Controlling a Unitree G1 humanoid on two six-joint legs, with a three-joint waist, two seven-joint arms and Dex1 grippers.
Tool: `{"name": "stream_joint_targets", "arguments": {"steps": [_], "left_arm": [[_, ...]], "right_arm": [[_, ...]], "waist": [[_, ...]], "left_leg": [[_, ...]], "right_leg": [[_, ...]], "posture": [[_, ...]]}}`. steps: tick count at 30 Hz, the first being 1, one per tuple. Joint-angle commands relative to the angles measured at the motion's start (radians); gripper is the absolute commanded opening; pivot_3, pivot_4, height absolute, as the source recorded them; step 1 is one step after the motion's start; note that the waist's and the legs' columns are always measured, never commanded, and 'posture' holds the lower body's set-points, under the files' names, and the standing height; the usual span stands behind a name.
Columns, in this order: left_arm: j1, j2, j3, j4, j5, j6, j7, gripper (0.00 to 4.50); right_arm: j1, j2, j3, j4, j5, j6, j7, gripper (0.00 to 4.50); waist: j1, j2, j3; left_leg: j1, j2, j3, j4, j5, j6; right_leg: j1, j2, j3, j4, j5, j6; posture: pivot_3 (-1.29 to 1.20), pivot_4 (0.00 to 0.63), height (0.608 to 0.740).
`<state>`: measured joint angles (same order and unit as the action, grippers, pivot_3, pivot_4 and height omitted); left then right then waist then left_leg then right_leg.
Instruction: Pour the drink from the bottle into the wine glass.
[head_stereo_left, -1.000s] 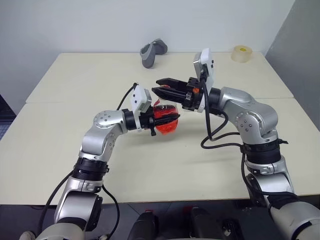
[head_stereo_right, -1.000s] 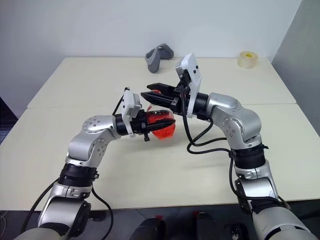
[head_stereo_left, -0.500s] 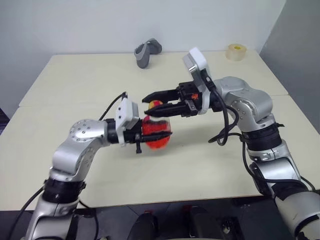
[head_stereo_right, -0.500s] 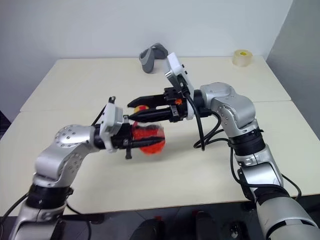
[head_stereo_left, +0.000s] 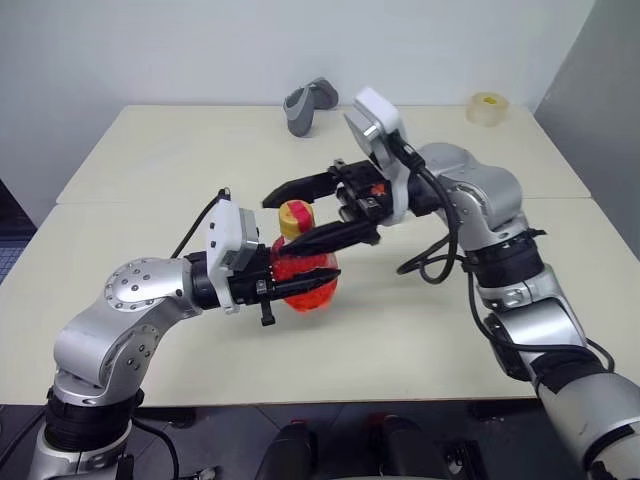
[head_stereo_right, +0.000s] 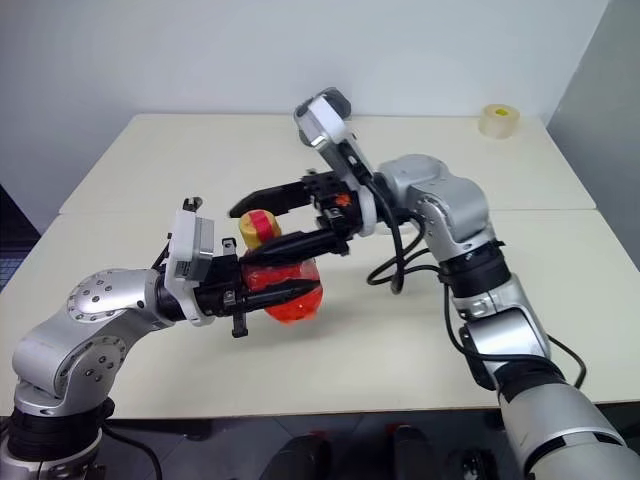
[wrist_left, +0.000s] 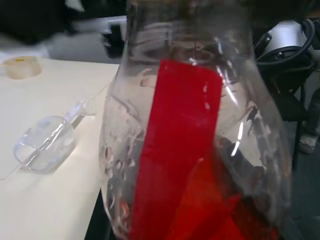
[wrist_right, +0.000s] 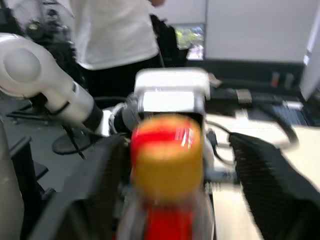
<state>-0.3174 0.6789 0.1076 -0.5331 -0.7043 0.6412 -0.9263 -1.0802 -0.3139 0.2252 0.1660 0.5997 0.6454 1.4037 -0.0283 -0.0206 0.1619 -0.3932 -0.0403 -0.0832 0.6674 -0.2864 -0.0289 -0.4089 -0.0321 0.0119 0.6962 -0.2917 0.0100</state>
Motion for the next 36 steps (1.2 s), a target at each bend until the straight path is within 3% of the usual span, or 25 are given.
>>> {"name": "stream_joint_targets", "arguments": {"steps": [1,5,10,16,29,36], "left_arm": [[-0.007,0.012,0.040,0.029,0.010,-0.044,0.007,1.24],[-0.035,0.010,0.037,0.080,0.030,-0.058,0.023,1.24],[-0.180,-0.064,-0.032,0.266,0.119,-0.089,0.091,1.24],[-0.288,-0.181,-0.111,0.397,0.191,-0.160,0.098,1.24],[-0.332,-0.243,-0.163,0.470,0.230,-0.214,0.034,1.24],[-0.328,-0.245,-0.157,0.476,0.240,-0.226,0.028,1.24]], "right_arm": [[0.028,-0.057,-0.073,-0.109,0.025,0.061,-0.070,4.50],[0.095,-0.103,-0.140,-0.189,0.037,0.102,-0.187,4.50],[0.210,-0.056,-0.246,-0.373,0.020,0.109,-0.488,4.50],[0.210,0.029,-0.209,-0.438,-0.021,0.113,-0.695,4.50],[0.140,0.079,-0.161,-0.278,-0.141,0.002,-0.775,4.50],[0.133,0.034,-0.144,-0.246,-0.175,-0.012,-0.743,4.50]], "waist": [[-0.001,0.000,0.000],[-0.001,0.000,0.000],[0.000,0.000,0.000],[-0.005,0.000,0.000],[-0.005,0.000,0.000],[-0.005,0.000,0.000]], "left_leg": [[0.000,0.000,0.000,0.000,0.000,0.000],[0.000,0.000,0.000,-0.001,0.000,0.000],[0.000,0.000,0.000,-0.001,-0.001,0.001],[-0.001,0.000,0.002,0.000,0.001,-0.001],[-0.001,0.000,0.003,0.000,0.001,-0.001],[-0.001,0.000,0.003,0.000,0.001,-0.001]], "right_leg": [[0.000,0.000,0.000,0.000,0.000,0.000],[-0.001,0.000,0.000,0.000,0.000,0.000],[0.000,0.000,-0.001,0.000,0.000,0.000],[-0.001,0.000,0.002,0.000,0.000,0.000],[-0.002,0.000,0.002,0.001,0.000,0.000],[-0.002,0.000,0.002,0.001,0.000,0.000]], "posture": [[0.00,0.150,0.740],[0.00,0.150,0.740],[0.00,0.150,0.740],[0.00,0.150,0.740],[0.00,0.150,0.740],[0.00,0.150,0.740]]}}
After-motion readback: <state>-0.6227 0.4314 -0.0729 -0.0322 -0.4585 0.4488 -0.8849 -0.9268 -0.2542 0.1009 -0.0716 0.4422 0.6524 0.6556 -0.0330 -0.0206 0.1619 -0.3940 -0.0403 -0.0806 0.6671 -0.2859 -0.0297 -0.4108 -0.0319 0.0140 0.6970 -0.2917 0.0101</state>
